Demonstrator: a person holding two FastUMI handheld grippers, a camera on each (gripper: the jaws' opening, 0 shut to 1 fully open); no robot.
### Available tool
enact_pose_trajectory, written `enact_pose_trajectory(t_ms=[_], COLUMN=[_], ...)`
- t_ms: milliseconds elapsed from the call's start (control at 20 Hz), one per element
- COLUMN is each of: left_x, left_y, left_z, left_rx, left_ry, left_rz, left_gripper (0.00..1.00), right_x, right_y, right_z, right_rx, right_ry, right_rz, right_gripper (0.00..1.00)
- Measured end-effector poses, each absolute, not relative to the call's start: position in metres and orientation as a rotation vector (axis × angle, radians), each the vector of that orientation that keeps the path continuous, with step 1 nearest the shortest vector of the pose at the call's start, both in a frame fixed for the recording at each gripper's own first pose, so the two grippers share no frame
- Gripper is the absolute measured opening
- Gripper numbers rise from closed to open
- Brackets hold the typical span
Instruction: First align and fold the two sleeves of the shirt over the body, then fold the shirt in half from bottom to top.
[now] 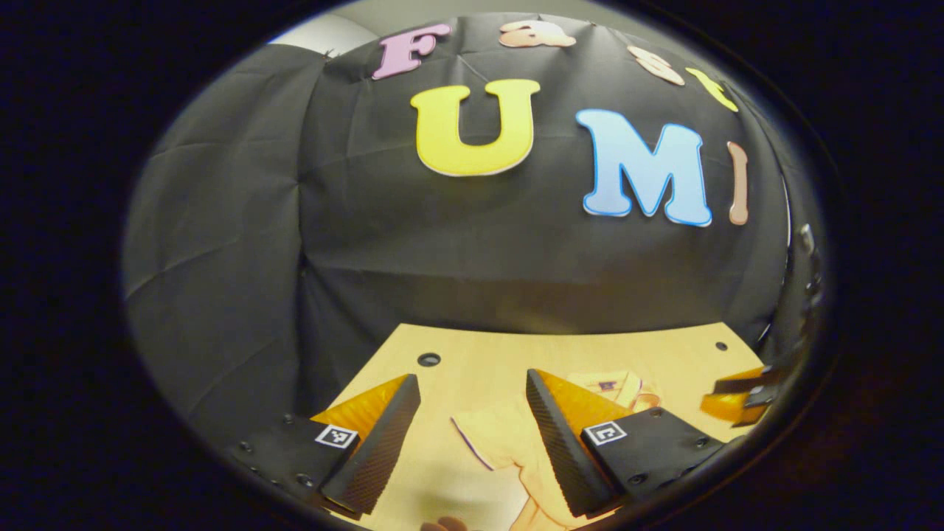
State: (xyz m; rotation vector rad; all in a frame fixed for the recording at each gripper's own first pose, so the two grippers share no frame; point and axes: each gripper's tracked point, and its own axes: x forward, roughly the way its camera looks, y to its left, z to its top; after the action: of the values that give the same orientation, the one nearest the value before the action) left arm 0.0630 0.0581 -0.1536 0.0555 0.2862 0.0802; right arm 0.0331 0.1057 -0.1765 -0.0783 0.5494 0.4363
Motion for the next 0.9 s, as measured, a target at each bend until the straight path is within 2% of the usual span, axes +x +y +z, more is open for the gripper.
enact_pose_trajectory(t_ms=[100, 150, 250, 300, 350, 450, 500, 550, 600, 800, 850, 900], left_x=[0.079, 0.086, 0.098, 0.103, 0.107, 0.115, 0.119, 0.122, 0.126, 0.134, 0.135, 0.136], left_y=[0.064, 0.066, 0.07, 0.073, 0.076, 0.082, 0.084, 0.085, 0.088, 0.095, 0.095, 0.095], left_z=[-0.187, -0.203, -0.242, -0.257, -0.274, -0.302, -0.315, -0.327, -0.339, -0.373, -0.38, -0.386], left_rx=[0.043, 0.034, 0.01, 0.002, -0.005, -0.007, -0.007, 0.001, 0.013, 0.034, 0.034, 0.034], left_ry=[0.355, 0.391, 0.468, 0.5, 0.532, 0.585, 0.61, 0.63, 0.648, 0.709, 0.722, 0.733], left_rz=[0.069, 0.063, 0.057, 0.063, 0.069, 0.081, 0.082, 0.086, 0.087, 0.089, 0.089, 0.089], left_gripper=[0.95, 0.95, 0.96, 0.95, 0.96, 0.96, 0.95, 0.95, 0.97, 0.98, 0.95, 0.96], right_x=[0.02, 0.01, -0.01, -0.019, -0.026, -0.039, -0.046, -0.05, -0.056, -0.072, -0.075, -0.077], right_y=[0.098, 0.091, 0.077, 0.073, 0.068, 0.054, 0.046, 0.039, 0.033, 0.012, 0.009, 0.006], right_z=[-0.153, -0.139, -0.119, -0.112, -0.105, -0.096, -0.091, -0.089, -0.089, -0.083, -0.081, -0.081], right_rx=[-0.042, -0.035, -0.019, -0.005, 0.012, 0.039, 0.047, 0.05, 0.051, 0.067, 0.071, 0.073], right_ry=[0.515, 0.493, 0.457, 0.446, 0.438, 0.43, 0.426, 0.426, 0.426, 0.432, 0.433, 0.434], right_rz=[0.415, 0.401, 0.367, 0.348, 0.327, 0.274, 0.245, 0.216, 0.189, 0.101, 0.084, 0.072], right_gripper=[0.45, 0.49, 0.39, 0.44, 0.44, 0.44, 0.39, 0.44, 0.39, 0.39, 0.44, 0.39])
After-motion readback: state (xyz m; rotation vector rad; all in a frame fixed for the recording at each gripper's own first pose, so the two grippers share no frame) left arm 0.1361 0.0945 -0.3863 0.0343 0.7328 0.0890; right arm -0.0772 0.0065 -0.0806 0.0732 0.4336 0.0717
